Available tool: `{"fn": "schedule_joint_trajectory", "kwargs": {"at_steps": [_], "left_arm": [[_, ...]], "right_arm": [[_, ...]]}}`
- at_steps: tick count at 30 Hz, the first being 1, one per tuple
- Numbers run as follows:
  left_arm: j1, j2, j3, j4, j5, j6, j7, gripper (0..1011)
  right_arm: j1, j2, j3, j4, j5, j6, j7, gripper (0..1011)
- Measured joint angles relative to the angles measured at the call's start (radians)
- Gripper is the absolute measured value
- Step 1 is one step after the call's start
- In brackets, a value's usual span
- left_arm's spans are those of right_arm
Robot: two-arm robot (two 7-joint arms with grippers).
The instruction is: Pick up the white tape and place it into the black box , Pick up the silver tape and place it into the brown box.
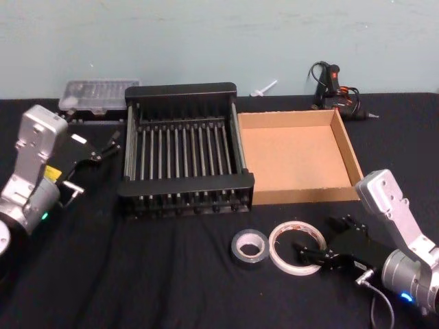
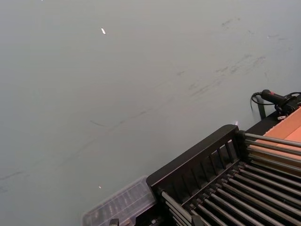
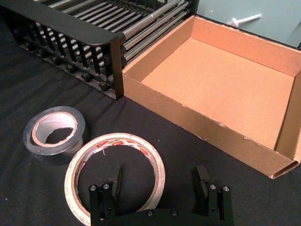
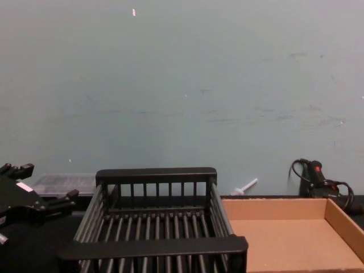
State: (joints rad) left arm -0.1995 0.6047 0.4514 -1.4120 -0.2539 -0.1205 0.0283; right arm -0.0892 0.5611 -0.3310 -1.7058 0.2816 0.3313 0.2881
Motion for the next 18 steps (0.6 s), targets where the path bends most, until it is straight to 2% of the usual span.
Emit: {"fn": "schedule_joint_trajectory", "kwargs": {"at_steps": [18], "left_arm": [[0.000, 0.000, 0.000, 0.000, 0.000, 0.000, 0.000, 1001]], "right_arm": [[-0.004, -0.007, 0.006, 0.000, -0.010, 0.002, 0.005, 994]]}}
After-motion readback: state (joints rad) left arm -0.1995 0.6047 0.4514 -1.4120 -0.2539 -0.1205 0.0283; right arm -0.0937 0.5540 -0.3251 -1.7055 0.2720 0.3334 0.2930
